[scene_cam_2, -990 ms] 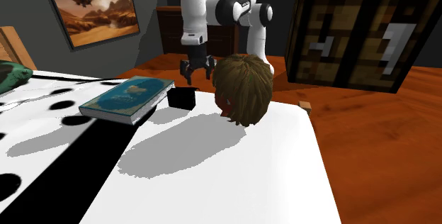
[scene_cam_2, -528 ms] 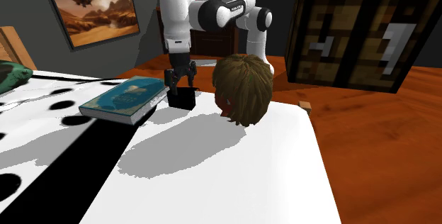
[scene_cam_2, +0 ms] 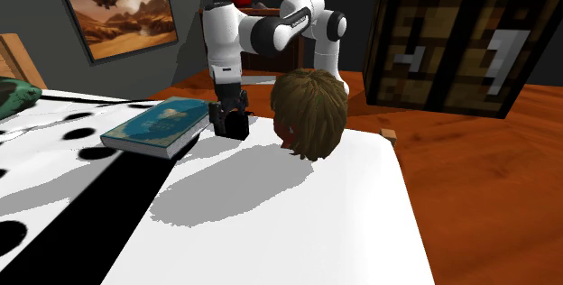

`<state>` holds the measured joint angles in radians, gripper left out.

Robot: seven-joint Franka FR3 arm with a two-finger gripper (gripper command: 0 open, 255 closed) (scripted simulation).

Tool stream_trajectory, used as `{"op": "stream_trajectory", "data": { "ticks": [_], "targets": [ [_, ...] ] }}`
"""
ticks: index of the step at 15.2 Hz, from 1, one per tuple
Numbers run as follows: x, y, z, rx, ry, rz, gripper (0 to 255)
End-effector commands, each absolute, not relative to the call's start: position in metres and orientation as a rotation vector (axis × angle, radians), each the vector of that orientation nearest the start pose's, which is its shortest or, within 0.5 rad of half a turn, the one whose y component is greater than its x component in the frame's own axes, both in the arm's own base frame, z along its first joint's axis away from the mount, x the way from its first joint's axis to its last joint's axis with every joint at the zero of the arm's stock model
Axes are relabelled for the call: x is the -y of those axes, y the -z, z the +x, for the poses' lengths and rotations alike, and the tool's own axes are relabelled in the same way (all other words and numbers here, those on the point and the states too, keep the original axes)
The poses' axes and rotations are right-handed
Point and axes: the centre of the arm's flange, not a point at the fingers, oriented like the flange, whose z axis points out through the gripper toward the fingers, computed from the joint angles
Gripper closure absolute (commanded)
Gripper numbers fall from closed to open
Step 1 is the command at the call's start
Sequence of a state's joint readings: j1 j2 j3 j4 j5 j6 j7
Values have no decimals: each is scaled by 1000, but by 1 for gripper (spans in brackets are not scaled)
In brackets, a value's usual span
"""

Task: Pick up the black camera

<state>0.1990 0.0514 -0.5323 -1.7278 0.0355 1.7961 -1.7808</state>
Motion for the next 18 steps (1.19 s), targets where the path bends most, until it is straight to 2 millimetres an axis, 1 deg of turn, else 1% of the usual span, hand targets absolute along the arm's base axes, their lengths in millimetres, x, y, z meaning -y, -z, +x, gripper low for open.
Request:
{"op": "stream_trajectory", "data": {
  "ticks": [1,2,11,18],
  "targets": [
    [182,-540,551,2084,31,-2373,0],
    [182,-541,552,2084,31,-2373,255],
    [182,-540,551,2084,31,-2373,255],
    [182,-577,551,2084,31,-2373,255]
  ]
}}
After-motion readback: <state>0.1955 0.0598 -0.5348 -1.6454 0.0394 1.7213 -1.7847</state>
